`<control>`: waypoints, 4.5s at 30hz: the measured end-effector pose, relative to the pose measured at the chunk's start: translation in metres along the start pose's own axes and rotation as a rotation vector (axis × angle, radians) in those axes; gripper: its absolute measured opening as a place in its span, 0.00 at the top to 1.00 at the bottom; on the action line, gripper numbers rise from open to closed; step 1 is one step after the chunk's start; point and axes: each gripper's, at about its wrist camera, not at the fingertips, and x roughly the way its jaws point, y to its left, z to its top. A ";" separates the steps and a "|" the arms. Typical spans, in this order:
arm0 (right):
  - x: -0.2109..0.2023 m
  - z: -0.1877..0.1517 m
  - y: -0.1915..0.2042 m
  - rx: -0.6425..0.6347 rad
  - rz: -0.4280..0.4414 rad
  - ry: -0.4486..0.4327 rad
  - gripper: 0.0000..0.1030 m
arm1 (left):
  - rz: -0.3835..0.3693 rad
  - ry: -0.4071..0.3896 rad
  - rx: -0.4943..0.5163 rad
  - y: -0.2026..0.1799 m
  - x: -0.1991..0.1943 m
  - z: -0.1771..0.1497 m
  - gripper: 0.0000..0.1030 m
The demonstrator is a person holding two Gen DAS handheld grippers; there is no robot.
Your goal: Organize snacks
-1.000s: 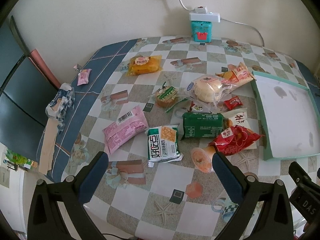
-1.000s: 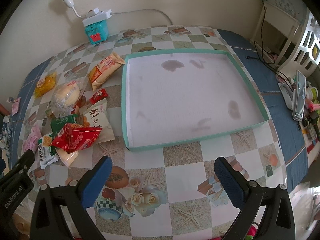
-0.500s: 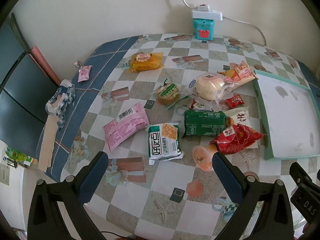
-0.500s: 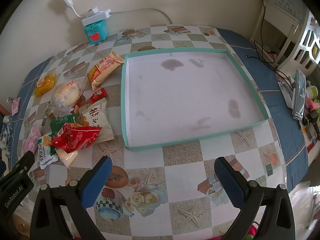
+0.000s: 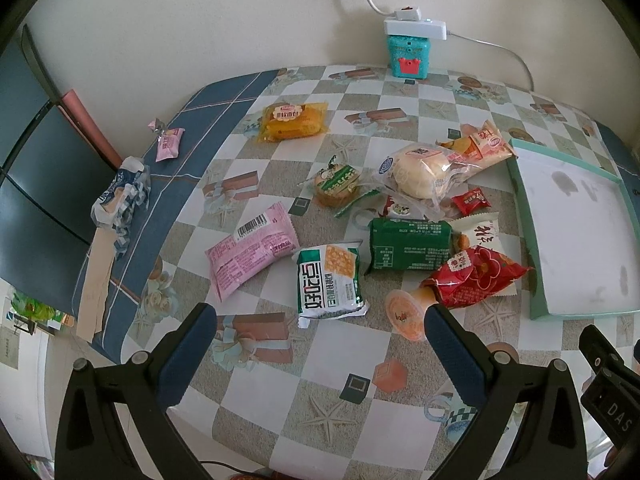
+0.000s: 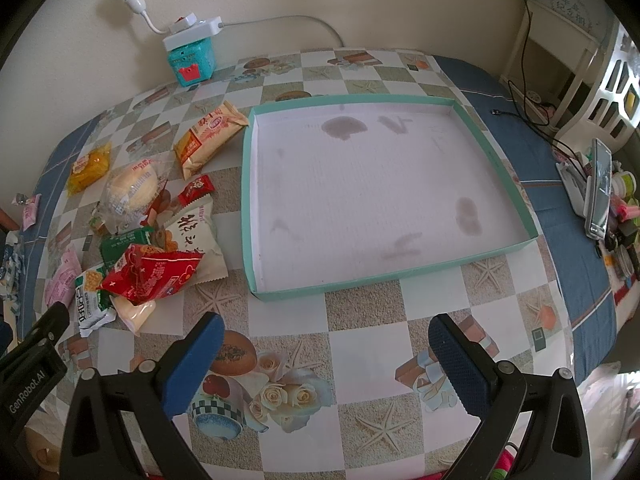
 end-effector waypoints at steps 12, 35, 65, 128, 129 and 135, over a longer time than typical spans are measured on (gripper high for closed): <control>0.000 0.000 0.000 -0.001 -0.001 0.002 0.00 | -0.002 0.001 -0.001 0.000 0.000 0.000 0.00; 0.017 0.020 0.016 0.042 0.197 0.028 0.00 | -0.115 0.092 -0.005 -0.012 0.035 -0.003 0.01; 0.044 0.039 0.044 0.090 0.295 0.094 0.00 | -0.310 0.167 0.060 -0.037 0.062 -0.001 0.76; 0.087 -0.002 0.086 -0.037 0.304 0.283 0.26 | -0.382 0.237 -0.206 0.021 0.078 0.001 0.62; 0.087 -0.001 0.086 -0.037 0.309 0.282 0.27 | -0.374 0.235 -0.197 0.018 0.078 0.002 0.62; 0.087 0.000 0.083 -0.048 0.317 0.287 0.28 | -0.323 0.230 -0.144 0.002 0.083 0.006 0.61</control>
